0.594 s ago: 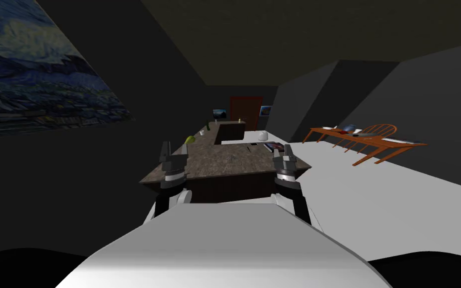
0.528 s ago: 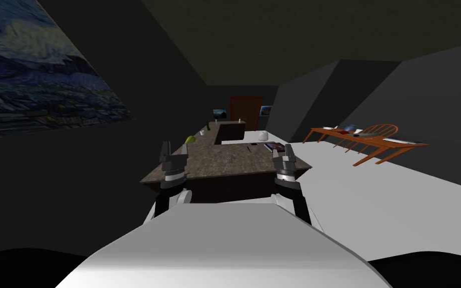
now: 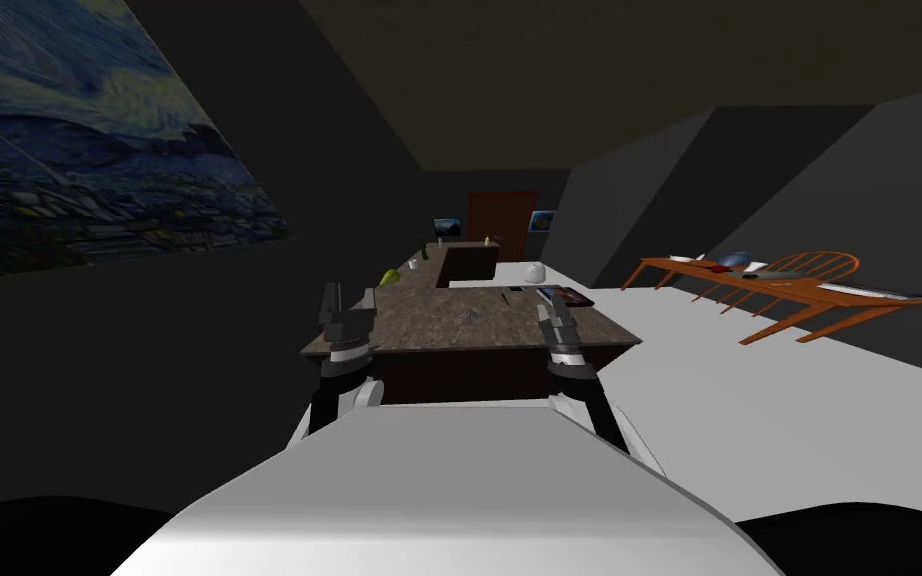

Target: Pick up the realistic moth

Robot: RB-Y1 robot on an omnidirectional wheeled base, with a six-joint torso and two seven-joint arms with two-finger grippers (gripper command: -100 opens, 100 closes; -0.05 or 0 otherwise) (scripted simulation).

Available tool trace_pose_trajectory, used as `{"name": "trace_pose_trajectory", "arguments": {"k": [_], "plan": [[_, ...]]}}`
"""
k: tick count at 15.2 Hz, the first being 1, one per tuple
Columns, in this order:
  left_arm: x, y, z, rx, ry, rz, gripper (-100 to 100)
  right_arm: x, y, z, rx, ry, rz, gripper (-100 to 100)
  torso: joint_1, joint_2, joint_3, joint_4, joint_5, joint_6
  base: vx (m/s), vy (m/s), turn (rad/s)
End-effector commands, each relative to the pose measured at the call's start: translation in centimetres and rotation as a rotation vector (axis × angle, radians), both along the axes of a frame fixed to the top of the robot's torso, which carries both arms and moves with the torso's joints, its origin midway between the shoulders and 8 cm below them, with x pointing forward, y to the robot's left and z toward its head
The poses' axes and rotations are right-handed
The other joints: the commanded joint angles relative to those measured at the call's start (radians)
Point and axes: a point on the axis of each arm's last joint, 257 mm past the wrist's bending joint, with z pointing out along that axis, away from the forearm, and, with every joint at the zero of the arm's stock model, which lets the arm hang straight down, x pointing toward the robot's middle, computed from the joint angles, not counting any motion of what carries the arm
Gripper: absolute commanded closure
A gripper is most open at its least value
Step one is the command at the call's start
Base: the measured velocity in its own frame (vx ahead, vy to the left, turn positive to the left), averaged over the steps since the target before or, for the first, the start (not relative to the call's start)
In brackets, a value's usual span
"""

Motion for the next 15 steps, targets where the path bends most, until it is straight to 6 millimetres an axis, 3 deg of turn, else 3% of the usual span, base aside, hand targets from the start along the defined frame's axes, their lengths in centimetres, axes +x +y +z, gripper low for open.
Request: {"name": "trace_pose_trajectory", "arguments": {"k": [1,5,6,7,8,9,10,12,13,14,15], "plan": [[0.0,0.0,0.0,0.0,0.0,0.0,0,0.4,0.4,-0.7,-0.038,0.019,0.014,-100,0.0,0.0,0.0,0.0,0.0,0.0,-0.02,0.034,0.114],[0.0,0.0,0.0,0.0,0.0,0.0,0,1.0,1.0,-3.2,-0.135,0.077,0.044,-100,0.0,0.0,0.0,0.0,0.0,0.0,-0.014,0.035,0.151],[0.0,0.0,0.0,0.0,0.0,0.0,0,1.3,1.1,-4.6,-0.173,0.106,0.052,-100,0.0,0.0,0.0,0.0,0.0,0.0,-0.021,0.045,0.136],[0.0,0.0,0.0,0.0,0.0,0.0,0,1.3,1.2,-4.6,-0.189,0.109,0.06,-100,0.0,0.0,0.0,0.0,0.0,0.0,-0.022,0.038,0.155],[0.0,0.0,0.0,0.0,0.0,0.0,0,1.5,1.2,-6.1,-0.23,0.14,0.067,-100,0.0,0.0,0.0,0.0,0.0,0.0,-0.017,0.044,0.205],[0.0,0.0,0.0,0.0,0.0,0.0,0,1.5,1.3,-6.2,-0.246,0.143,0.075,-100,0.001,0.0,0.0,0.0,0.0,0.0,-0.015,0.041,0.171],[0.0,0.0,0.0,0.0,0.0,0.0,0,1.7,1.3,-7.8,-0.283,0.174,0.08,-100,0.001,0.0,0.0,0.0,0.0,0.0,-0.015,0.045,0.218],[0.0,0.0,0.0,0.0,0.0,0.0,0,1.7,1.3,-7.8,-0.305,0.177,0.09,-100,0.001,0.0,0.0,0.0,0.0,0.0,-0.006,0.04,0.106],[0.0,0.0,0.0,0.0,0.0,0.0,0,1.8,1.2,-9.6,-0.356,0.212,0.1,-100,0.0,-0.001,0.0,0.0,0.0,0.0,-0.004,0.048,0.16],[0.0,0.0,0.0,0.0,0.0,0.0,0,1.8,1.2,-9.6,-0.368,0.213,0.105,-100,0.001,-0.001,0.0,0.0,0.0,0.0,-0.003,0.047,0.181],[0.0,0.0,0.0,0.0,0.0,0.0,0,1.8,1.0,-11.2,-0.416,0.244,0.114,-100,0.001,-0.001,-0.001,0.0,0.0,0.0,-0.005,0.05,0.258]]}}
